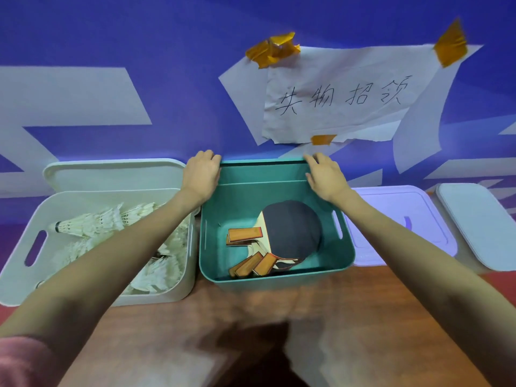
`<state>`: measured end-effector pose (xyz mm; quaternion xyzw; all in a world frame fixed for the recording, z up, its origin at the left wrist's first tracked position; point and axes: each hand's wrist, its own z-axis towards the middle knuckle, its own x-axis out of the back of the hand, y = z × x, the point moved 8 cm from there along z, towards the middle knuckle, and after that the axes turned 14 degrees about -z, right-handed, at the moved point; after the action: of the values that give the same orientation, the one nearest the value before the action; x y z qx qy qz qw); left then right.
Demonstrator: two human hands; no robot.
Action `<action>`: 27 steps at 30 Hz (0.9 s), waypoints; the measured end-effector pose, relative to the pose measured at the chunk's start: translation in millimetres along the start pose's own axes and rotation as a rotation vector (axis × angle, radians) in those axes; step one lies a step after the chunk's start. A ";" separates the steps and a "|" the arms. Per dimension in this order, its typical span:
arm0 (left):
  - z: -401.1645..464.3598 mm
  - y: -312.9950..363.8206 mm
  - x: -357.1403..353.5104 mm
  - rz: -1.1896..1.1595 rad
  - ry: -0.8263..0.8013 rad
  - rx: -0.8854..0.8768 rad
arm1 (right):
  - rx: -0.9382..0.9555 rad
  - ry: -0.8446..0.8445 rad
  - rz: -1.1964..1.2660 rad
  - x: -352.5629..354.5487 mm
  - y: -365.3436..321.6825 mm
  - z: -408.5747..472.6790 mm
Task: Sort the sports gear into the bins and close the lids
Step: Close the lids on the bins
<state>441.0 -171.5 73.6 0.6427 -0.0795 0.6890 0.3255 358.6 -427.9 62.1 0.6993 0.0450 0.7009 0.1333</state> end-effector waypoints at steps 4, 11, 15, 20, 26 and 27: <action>-0.3 -0.7 -4.5 0.007 0.027 -0.034 | 0.028 0.046 -0.094 0.8 1.2 10.2; -6.5 3.8 2.7 -0.029 0.052 -0.069 | 0.037 0.051 -0.138 5.5 4.2 12.4; -26.0 17.9 34.5 -0.148 0.160 -0.053 | -0.005 0.203 -0.052 34.3 15.9 -6.3; -57.3 41.9 71.4 -0.219 0.262 -0.067 | -0.055 0.402 0.033 76.9 27.9 -52.1; -113.8 77.2 86.1 -0.255 0.291 -0.152 | -0.058 0.583 0.064 89.6 34.2 -127.3; -125.2 82.5 82.7 -0.246 0.286 -0.175 | -0.059 0.598 0.061 85.9 34.2 -141.0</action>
<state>294.3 -140.8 156.3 0.5126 -0.0129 0.7186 0.4697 215.6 -421.9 151.2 0.4585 0.0406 0.8805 0.1133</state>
